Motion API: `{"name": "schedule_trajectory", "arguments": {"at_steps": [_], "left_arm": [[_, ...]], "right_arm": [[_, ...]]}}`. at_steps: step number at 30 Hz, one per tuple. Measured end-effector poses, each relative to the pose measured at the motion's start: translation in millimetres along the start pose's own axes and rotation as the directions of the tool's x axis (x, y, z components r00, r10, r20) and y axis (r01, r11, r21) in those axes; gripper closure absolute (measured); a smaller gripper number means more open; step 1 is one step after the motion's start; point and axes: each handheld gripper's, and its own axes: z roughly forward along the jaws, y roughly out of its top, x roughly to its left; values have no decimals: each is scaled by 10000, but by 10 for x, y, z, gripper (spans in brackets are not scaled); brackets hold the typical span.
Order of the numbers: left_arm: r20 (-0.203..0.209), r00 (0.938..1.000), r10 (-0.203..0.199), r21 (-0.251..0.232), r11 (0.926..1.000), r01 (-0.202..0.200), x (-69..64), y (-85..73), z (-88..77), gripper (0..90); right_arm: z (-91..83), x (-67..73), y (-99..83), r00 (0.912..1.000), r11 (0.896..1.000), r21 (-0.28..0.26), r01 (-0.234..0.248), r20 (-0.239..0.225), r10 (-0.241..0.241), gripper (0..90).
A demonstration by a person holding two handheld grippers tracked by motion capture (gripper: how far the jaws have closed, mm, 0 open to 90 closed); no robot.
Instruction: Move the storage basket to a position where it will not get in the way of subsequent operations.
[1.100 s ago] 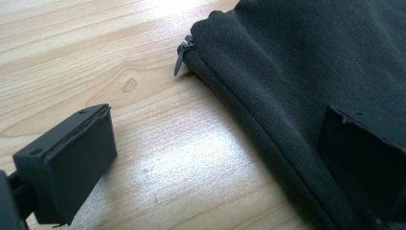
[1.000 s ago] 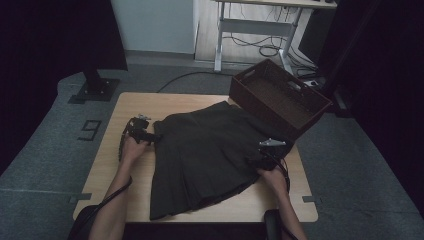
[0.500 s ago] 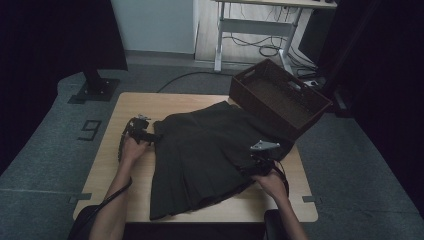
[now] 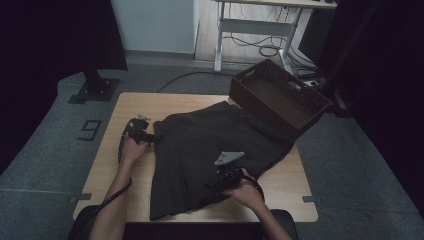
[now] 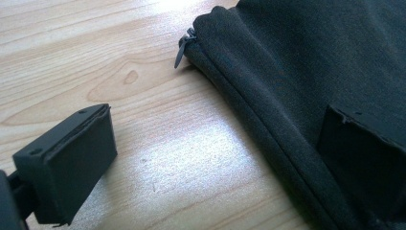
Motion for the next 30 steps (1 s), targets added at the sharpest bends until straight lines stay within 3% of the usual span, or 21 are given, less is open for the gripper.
{"name": "schedule_trajectory", "arguments": {"at_steps": [6, 10, 14, 19, 22, 28, 30], "left_arm": [[-27, 10000, -54, -15, 10000, 54, -6, -1, -1, 0], [-44, 10000, -66, 4, 10000, 66, -7, -2, -3, 0], [-64, 9999, -84, -5, 10000, 84, -10, -4, -4, 0], [-75, 9999, -97, -9, 10000, 97, -12, -4, -4, 0], [-85, 9999, -101, -5, 9999, 101, -13, -5, -4, 0], [-140, 9998, -159, -6, 9999, 159, -22, -6, -5, 0], [-161, 9997, -176, -8, 9998, 176, -26, -7, -6, 0]], "right_arm": [[282, 337, 114, 9925, 9977, 294, 616, -1076, -581, 67], [473, 555, 180, 9810, 9944, 464, 953, -1737, -859, 67], [629, 720, 197, 9705, 9878, 740, 1371, -2095, -1190, 42], [791, 852, 119, 9635, 9774, 1204, 1738, -2261, -1435, 0], [856, 910, 76, 9612, 9763, 1311, 1725, -2388, -1378, 0], [952, 1006, 55, 9609, 9544, 1591, 2526, -1569, -2281, 0], [957, 991, 66, 9673, 9588, 1639, 2319, -1435, -2094, 12]]}}
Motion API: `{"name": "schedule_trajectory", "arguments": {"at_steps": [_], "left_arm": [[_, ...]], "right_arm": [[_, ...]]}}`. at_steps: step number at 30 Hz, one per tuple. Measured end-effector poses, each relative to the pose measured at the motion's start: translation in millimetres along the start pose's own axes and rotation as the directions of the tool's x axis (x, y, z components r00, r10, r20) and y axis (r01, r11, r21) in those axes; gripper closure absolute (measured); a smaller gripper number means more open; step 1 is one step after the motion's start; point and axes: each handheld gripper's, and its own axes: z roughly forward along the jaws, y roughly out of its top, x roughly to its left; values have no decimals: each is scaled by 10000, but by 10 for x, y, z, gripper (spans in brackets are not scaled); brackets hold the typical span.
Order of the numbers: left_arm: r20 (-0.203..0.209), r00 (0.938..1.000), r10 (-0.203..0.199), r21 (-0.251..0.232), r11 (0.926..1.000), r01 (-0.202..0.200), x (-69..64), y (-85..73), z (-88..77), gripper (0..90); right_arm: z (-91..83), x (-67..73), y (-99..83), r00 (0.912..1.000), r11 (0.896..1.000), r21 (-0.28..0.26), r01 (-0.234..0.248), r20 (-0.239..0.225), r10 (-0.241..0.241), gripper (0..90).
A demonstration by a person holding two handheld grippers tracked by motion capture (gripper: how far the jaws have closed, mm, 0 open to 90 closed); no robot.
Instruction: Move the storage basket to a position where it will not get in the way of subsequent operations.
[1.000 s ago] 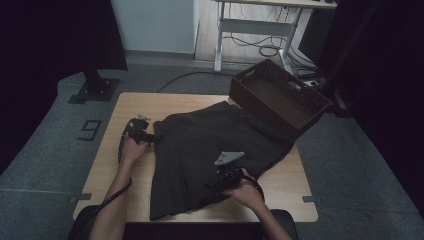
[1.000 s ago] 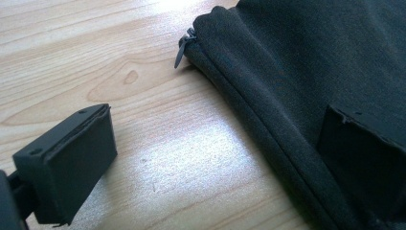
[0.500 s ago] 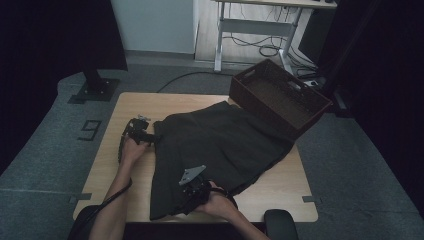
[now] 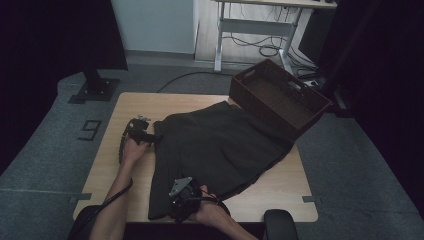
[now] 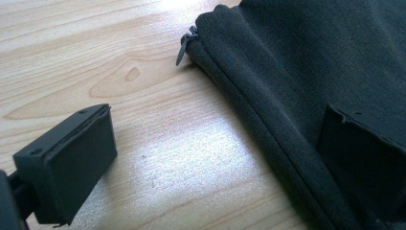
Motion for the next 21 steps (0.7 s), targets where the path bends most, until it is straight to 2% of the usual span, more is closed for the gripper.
{"name": "schedule_trajectory", "arguments": {"at_steps": [1, 3, 6, 10, 12, 14, 16, 19, 20, 21], "left_arm": [[-6, 10000, 7, 2, 10000, -7, -2, 0, 0, 0], [-6, 10000, 28, 3, 10000, -28, -5, 0, 0, 0], [58, 9999, 116, -63, 9999, -116, -19, -1, -2, 7], [274, 9991, 331, -317, 9990, -322, -48, -10, -24, 111], [390, 9984, 412, -529, 9978, -391, -93, -14, -33, 195], [514, 9975, 480, -693, 9966, -444, -139, -20, -42, 319], [697, 9958, 591, -818, 9952, -534, -197, -27, -53, 476], [1076, 9927, 538, -875, 9952, -445, -268, -36, -61, 734], [1042, 9930, 551, -847, 9953, -464, -281, -36, -66, 807], [1030, 9932, 536, -834, 9955, -451, -283, -38, -71, 820]], "right_arm": [[-9, -12, 8, 10000, 10000, 37, -16, 21, 16, 38], [-43, -43, 16, 9999, 9999, 91, -127, 100, 126, 145], [-119, -146, -6, 9991, 9995, -111, -299, 295, 302, 437], [-170, -250, -53, 9972, 9982, -310, -509, 527, 525, 667], [-178, -274, -50, 9956, 9965, -290, -781, 502, 795, 725], [-184, -309, -60, 9933, 9931, -365, -1115, 272, 1126, 759], [-189, -349, -86, 9897, 9883, -525, -1430, -46, 1430, 773], [-191, -388, -111, 9832, 9812, -680, -1806, -390, 1782, 784], [-190, -392, -110, 9827, 9809, -673, -1823, -446, 1796, 785], [-189, -390, -106, 9827, 9812, -657, -1816, -476, 1787, 787]]}}
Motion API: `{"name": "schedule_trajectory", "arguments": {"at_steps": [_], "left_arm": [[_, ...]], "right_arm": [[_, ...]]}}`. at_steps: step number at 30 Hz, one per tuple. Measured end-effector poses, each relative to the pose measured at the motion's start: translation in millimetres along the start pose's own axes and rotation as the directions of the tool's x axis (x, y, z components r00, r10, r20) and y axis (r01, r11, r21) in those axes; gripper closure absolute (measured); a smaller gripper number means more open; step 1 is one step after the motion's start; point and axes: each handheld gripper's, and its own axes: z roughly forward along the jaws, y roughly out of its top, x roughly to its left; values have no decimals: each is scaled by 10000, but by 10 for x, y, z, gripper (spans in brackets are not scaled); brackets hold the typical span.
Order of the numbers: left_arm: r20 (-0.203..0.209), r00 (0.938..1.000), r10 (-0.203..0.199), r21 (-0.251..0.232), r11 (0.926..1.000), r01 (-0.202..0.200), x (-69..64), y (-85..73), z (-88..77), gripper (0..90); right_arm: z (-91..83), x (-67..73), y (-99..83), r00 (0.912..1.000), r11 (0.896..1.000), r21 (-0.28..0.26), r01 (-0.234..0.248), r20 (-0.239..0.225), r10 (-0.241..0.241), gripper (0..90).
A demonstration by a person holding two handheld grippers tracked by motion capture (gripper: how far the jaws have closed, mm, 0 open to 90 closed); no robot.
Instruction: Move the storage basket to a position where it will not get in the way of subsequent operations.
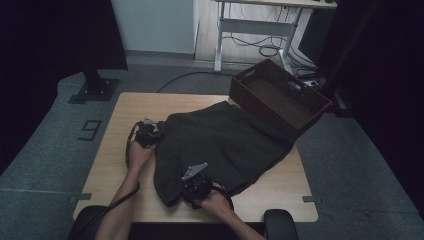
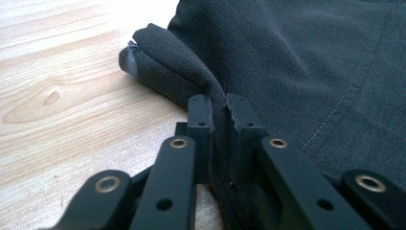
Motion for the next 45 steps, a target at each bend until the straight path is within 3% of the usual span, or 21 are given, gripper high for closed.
{"name": "schedule_trajectory", "arguments": {"at_steps": [6, 18, 26, 34, 38, 45], "left_arm": [[-23, 10000, -60, 116, 9999, 61, 58, -79, -112, 827], [-533, 9979, -362, 140, 9992, 370, 232, -408, -496, 824], [-840, 9954, -464, 213, 9986, 483, 264, -551, -669, 824], [-979, 9932, -623, 278, 9975, 654, 284, -671, -823, 827], [-993, 9937, -518, 85, 9986, 529, 259, -586, -918, 835], [-1072, 9941, 148, -535, 9984, -206, 98, -138, -1044, 837]], "right_arm": [[62, 92, 40, 9988, 10000, 11, -29, -486, 29, 792], [273, 407, 218, 9911, 9980, 215, 599, -1207, -569, 790], [340, 549, 272, 9848, 9963, 287, 810, -1564, -756, 790], [393, 682, 310, 9781, 9968, 332, 730, -1976, -651, 791], [305, 720, 345, 9812, 9965, 216, 812, -1776, -761, 797], [-81, 647, 432, 9904, 9945, -498, 919, -993, -965, 803]]}}
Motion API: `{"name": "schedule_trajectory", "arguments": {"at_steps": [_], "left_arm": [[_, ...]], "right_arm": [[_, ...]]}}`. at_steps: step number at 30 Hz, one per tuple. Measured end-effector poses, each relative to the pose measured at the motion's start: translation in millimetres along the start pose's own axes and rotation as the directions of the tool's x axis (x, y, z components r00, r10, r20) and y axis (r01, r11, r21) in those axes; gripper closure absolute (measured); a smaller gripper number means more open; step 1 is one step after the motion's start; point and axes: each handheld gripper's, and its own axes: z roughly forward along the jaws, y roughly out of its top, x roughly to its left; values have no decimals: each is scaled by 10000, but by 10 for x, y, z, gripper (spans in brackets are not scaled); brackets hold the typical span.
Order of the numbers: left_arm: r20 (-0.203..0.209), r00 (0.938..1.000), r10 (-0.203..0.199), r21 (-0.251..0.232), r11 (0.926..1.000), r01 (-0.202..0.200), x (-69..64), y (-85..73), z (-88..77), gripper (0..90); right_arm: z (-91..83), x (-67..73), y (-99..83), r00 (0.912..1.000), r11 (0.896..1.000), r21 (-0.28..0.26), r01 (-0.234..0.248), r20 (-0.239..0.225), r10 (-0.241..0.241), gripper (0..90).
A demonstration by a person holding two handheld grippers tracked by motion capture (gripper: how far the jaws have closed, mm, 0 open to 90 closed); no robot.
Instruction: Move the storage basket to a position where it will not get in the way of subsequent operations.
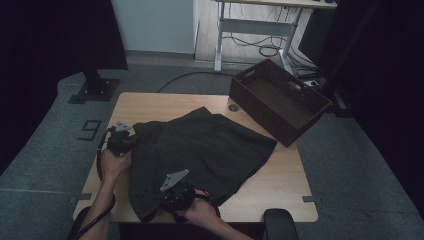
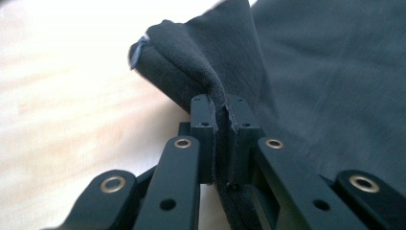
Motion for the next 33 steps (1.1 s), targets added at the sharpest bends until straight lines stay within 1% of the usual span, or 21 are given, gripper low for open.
{"name": "schedule_trajectory", "arguments": {"at_steps": [4, 5, 7, 11, 15, 18, 19, 23, 26, 33], "left_arm": [[-1, 9993, 367, -242, 9990, -367, -101, 276, 0, 839], [-7, 9988, 485, -317, 9983, -485, -134, 359, 8, 839], [0, 9981, 621, -386, 9973, -621, -184, 481, 24, 839], [-15, 9961, 879, -445, 9951, -879, -273, 680, 86, 840], [0, 9941, 1081, -476, 9930, -1080, -350, 836, 153, 841], [41, 9924, 1228, -529, 9911, -1225, -416, 934, 200, 842], [44, 9917, 1289, -553, 9902, -1284, -438, 966, 215, 841], [98, 9890, 1474, -665, 9870, -1464, -528, 1090, 254, 842], [101, 9860, 1664, -735, 9835, -1653, -598, 1182, 272, 842], [110, 9808, 1947, -908, 9770, -1929, -723, 1371, 304, 842]], "right_arm": [[-304, -101, 21, 9976, 9990, -456, -36, 682, 67, 804], [-358, -122, 19, 9966, 9985, -543, -46, 824, 90, 804], [-516, -189, 9, 9923, 9969, -769, -161, 1214, 254, 805], [-761, -316, -31, 9825, 9934, -1101, -332, 1787, 526, 806], [-991, -457, -100, 9673, 9890, -1391, -512, 2392, 838, 806], [-1124, -537, -150, 9576, 9852, -1587, -656, 2677, 1069, 806], [-1182, -568, -171, 9528, 9831, -1680, -723, 2797, 1179, 806], [-1355, -641, -225, 9382, 9764, -1980, -864, 3136, 1466, 806], [-1469, -679, -249, 9291, 9728, -2134, -900, 3338, 1592, 806], [-1690, -745, -272, 9118, 9646, -2475, -909, 3688, 1806, 806]]}}
